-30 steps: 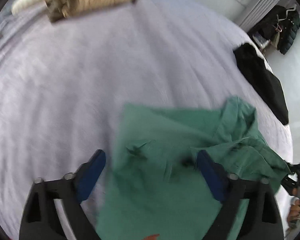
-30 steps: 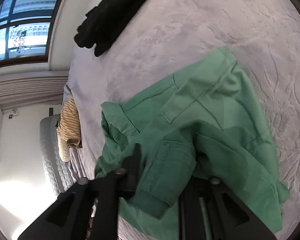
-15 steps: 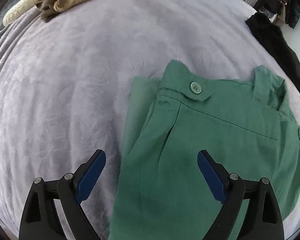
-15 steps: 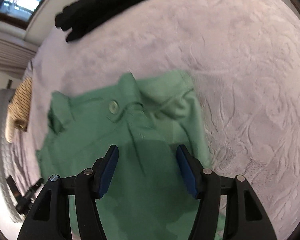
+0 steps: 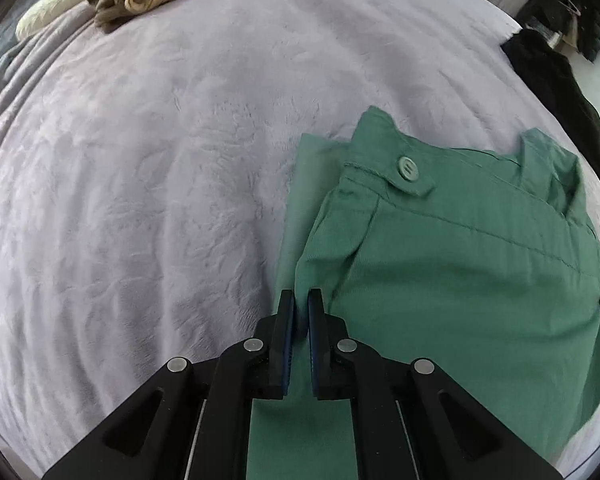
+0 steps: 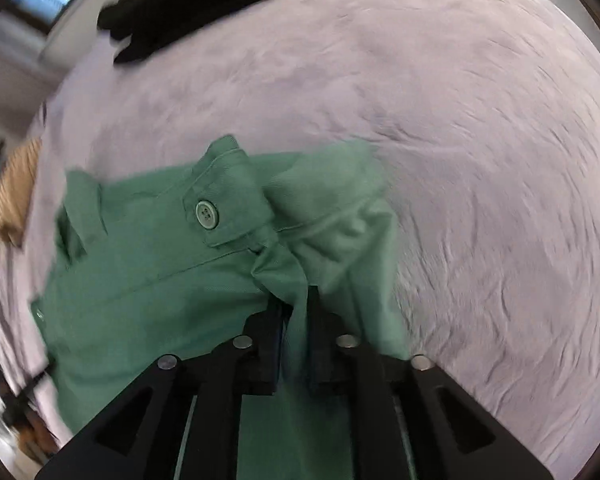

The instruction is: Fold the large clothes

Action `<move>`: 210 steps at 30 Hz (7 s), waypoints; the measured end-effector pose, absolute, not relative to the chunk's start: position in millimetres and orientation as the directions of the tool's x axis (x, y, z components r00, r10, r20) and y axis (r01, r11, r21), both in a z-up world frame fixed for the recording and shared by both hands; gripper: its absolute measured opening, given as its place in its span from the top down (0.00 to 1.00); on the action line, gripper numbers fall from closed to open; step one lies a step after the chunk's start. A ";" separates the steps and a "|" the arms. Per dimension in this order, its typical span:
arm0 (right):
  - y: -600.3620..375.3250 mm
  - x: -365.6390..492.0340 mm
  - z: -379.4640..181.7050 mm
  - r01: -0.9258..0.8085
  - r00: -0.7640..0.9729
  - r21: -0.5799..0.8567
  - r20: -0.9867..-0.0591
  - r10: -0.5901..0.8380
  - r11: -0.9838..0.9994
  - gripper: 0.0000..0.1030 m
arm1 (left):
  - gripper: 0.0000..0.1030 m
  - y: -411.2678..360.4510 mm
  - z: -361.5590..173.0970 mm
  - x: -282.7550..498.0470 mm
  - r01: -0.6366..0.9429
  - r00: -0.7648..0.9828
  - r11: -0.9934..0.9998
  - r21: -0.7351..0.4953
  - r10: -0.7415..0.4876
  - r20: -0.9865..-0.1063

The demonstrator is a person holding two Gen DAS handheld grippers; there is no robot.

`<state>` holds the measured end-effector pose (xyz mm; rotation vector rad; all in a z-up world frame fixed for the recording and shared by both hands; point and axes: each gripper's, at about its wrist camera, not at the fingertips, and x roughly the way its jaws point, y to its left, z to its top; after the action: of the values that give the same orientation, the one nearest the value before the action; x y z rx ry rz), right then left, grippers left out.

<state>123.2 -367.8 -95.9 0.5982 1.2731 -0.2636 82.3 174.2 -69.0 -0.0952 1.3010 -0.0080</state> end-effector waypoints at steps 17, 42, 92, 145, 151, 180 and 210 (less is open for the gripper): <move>-179.4 -20.1 -120.4 0.489 0.274 0.676 -0.719 0.638 0.552 0.45 | 0.07 201.2 -84.0 -3.5 -0.042 0.152 0.967 -0.249 -0.241 -0.959; -228.2 -38.6 -59.5 0.423 0.307 0.438 -0.893 0.329 0.793 0.67 | 0.96 217.0 -47.0 -53.8 0.048 0.213 0.972 -0.231 -0.236 -0.948; -204.0 -78.8 -63.2 0.376 0.139 0.181 -0.981 0.138 0.909 0.97 | 0.96 210.9 -58.4 -88.2 0.013 0.109 0.999 -0.037 -0.038 -0.993; -139.3 -102.2 2.9 0.288 0.168 0.193 -0.974 0.149 0.938 0.13 | 0.00 176.2 35.7 -179.0 0.050 0.194 0.999 -0.015 -0.025 -0.981; -141.9 -101.5 -1.8 0.336 0.136 0.219 -0.974 0.183 0.916 0.13 | 0.00 177.9 37.5 -180.5 0.054 0.193 0.998 -0.025 -0.035 -0.981; -111.6 -82.7 -44.4 0.428 0.088 0.359 -0.930 0.357 0.830 0.13 | 0.00 209.8 3.7 -168.6 0.026 0.118 0.997 -0.073 -0.076 -0.990; -53.6 19.0 -134.0 0.465 0.430 0.836 -0.502 0.751 0.292 0.95 | 0.00 256.7 -48.4 -76.7 -0.127 0.102 0.817 -0.562 -0.553 -0.827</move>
<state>19.0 -53.6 -134.0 1.3456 1.2022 0.2696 -76.7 256.7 -48.4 -0.5819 1.4561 -0.3419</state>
